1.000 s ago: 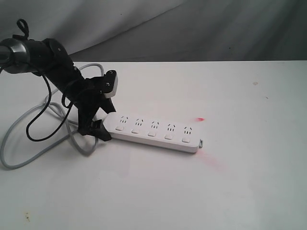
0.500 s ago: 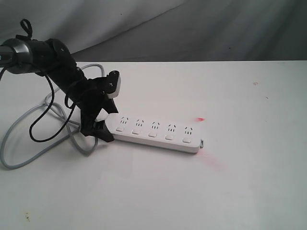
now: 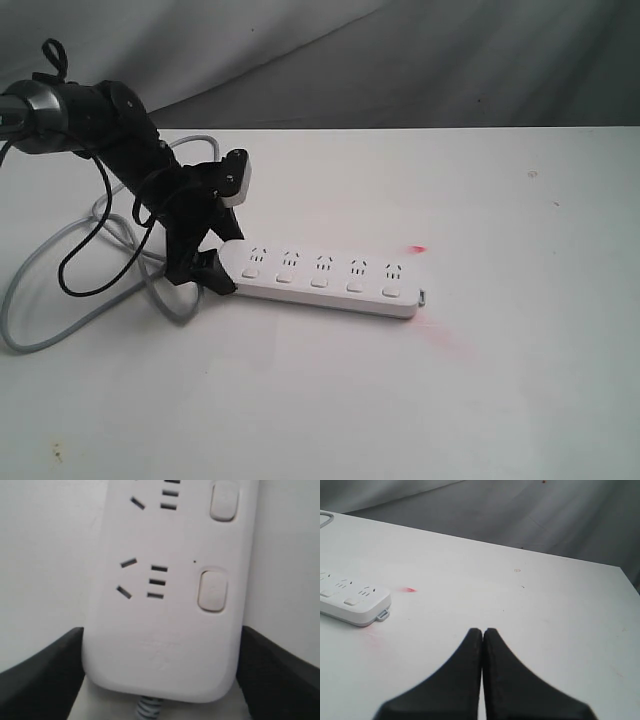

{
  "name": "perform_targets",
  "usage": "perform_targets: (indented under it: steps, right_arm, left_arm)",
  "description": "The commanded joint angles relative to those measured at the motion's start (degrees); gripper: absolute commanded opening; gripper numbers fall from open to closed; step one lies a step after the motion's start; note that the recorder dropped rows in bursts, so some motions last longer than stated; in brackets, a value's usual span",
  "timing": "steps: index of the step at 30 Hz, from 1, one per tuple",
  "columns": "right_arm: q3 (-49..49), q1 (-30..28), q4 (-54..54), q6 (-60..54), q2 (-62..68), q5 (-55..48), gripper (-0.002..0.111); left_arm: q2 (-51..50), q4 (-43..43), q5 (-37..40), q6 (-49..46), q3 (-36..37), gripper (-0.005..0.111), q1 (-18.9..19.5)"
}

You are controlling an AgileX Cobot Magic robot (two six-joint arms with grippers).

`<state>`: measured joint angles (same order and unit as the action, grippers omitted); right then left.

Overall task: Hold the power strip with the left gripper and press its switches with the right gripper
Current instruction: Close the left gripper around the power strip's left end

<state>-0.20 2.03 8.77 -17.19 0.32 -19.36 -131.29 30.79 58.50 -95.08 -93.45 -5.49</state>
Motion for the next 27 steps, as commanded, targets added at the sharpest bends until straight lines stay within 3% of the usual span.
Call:
perform_targets:
  steps: [1, 18, 27]
  right_arm:
    - [0.2, -0.3, -0.7, 0.1, -0.3, 0.2, 0.0]
    - [0.2, -0.3, -0.7, 0.1, -0.3, 0.2, 0.0]
    - [0.2, -0.3, -0.7, 0.1, -0.3, 0.2, 0.0]
  left_arm:
    - [-0.1, -0.3, 1.5, 0.5, 0.0, 0.069, -0.4]
    - [-0.1, -1.4, 3.1, 0.7, 0.0, 0.069, -0.4]
    - [-0.1, -1.2, 2.5, 7.7, 0.0, 0.069, -0.4]
